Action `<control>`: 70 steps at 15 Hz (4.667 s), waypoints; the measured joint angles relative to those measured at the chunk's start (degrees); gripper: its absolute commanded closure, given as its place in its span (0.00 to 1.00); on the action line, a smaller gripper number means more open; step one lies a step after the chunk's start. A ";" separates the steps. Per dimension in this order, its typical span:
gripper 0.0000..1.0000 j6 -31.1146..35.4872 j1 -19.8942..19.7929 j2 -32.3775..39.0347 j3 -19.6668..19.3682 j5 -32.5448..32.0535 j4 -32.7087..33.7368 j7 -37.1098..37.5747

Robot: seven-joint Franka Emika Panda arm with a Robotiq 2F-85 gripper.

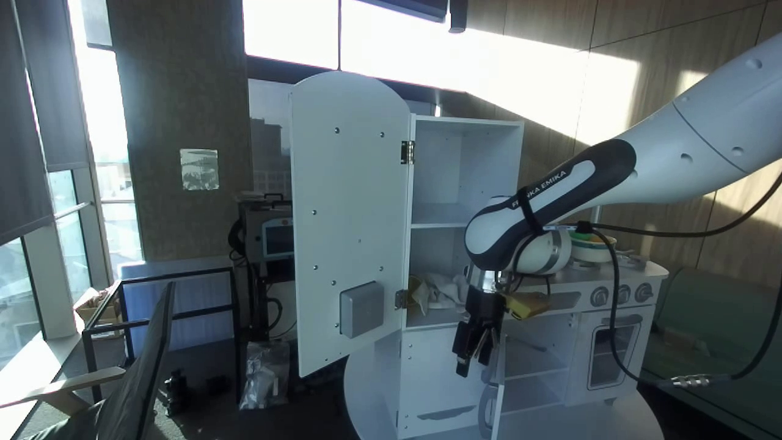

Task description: Open the middle cabinet door, take the black bowl off the shelf and place it in the sink then close the cabinet door

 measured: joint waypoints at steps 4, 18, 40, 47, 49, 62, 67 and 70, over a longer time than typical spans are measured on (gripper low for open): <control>0.00 0.92 -1.11 -2.63 -0.79 -1.08 -2.77 -0.04; 0.00 4.00 -6.86 -6.24 -7.49 -9.82 -7.33 3.05; 0.00 9.33 -12.74 -1.75 -11.30 -20.76 -2.04 18.42; 0.00 0.70 -12.82 -2.73 -11.30 -22.23 -2.02 19.81; 0.00 2.75 -12.95 -1.18 -11.52 -22.02 -1.38 19.80; 0.00 27.75 -14.01 6.21 -12.12 -17.17 -2.20 17.70; 0.00 18.20 -13.68 2.39 -11.85 -19.13 -3.01 16.83; 0.00 5.20 -13.00 -3.11 -11.22 -20.36 -3.27 15.58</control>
